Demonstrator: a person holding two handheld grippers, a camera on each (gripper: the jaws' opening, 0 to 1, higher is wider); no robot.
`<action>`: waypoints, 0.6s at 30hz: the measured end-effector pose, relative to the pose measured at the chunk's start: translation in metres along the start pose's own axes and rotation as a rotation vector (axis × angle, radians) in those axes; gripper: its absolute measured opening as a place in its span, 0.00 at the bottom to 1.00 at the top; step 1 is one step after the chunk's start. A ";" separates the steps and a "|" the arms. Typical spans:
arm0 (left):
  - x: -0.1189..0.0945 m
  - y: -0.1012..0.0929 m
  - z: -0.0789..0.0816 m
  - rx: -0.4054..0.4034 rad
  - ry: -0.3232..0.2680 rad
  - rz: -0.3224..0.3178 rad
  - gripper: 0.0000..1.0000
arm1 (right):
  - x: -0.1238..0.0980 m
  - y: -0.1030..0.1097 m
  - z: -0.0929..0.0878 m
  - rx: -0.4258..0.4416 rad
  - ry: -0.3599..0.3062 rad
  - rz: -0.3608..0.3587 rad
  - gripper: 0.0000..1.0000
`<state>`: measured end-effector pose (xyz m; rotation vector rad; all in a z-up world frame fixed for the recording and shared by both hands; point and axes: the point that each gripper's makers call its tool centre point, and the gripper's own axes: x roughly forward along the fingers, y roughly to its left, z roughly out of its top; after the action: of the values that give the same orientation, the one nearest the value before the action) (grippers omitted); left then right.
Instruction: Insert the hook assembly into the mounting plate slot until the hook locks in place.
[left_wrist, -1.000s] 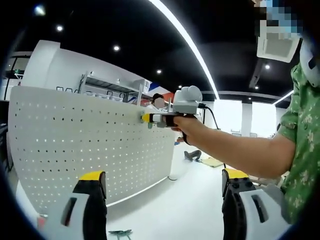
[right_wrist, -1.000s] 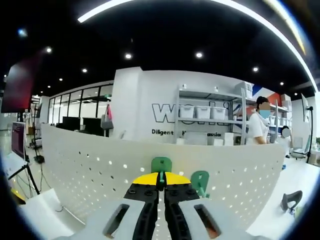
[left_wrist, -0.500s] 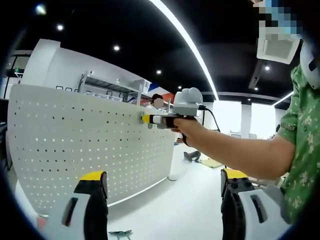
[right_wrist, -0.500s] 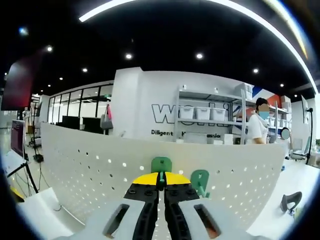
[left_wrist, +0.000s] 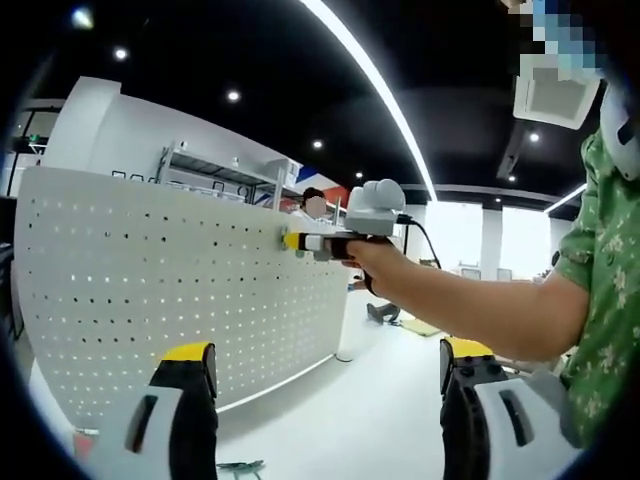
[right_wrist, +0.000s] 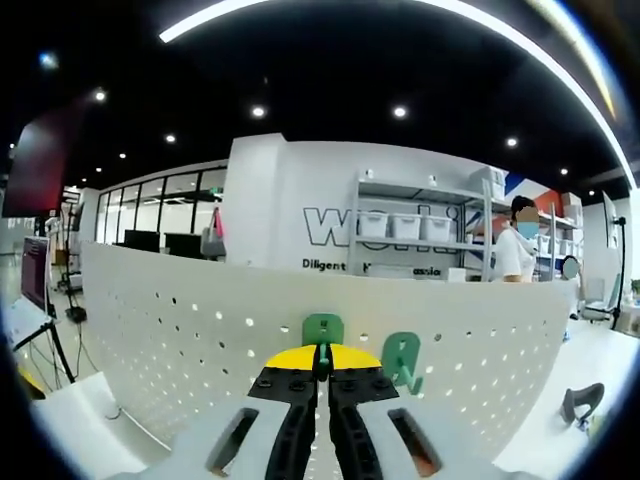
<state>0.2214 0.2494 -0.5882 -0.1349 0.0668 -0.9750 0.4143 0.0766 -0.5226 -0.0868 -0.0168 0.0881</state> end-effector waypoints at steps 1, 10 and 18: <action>0.000 0.000 0.000 0.000 -0.001 0.000 0.95 | 0.000 0.000 0.000 0.000 0.001 0.000 0.01; 0.000 0.000 -0.001 0.001 0.002 -0.003 0.94 | 0.001 0.000 0.000 -0.010 0.001 0.001 0.01; 0.000 0.001 0.001 0.000 -0.002 -0.002 0.93 | 0.001 0.000 -0.001 -0.014 -0.001 0.002 0.01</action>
<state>0.2223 0.2496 -0.5877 -0.1365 0.0647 -0.9773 0.4151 0.0762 -0.5230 -0.1006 -0.0179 0.0897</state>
